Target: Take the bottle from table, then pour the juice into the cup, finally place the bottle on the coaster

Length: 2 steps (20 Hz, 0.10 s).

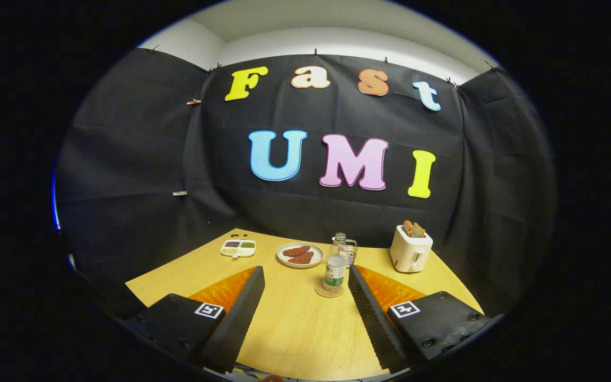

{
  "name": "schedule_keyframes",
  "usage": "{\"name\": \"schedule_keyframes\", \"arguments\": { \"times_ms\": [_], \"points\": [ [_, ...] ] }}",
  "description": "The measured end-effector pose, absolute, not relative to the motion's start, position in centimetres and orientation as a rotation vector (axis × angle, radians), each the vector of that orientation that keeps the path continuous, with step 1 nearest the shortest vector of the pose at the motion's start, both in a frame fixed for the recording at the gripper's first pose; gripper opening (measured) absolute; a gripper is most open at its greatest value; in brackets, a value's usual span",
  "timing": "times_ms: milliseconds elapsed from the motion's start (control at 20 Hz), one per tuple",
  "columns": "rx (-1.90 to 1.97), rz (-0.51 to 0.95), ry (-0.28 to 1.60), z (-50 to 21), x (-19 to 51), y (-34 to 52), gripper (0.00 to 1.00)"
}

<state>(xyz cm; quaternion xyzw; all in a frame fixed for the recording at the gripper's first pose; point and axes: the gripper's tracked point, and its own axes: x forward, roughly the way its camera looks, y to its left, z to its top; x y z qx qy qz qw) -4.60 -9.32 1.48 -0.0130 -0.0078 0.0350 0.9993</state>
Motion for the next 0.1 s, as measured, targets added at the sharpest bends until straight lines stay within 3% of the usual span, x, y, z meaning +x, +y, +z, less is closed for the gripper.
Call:
{"name": "schedule_keyframes", "arguments": {
  "times_ms": [100],
  "points": [
    [-0.023, 0.053, -0.014, 1.53, -4.39, -9.22, 0.97]
  ]
}}
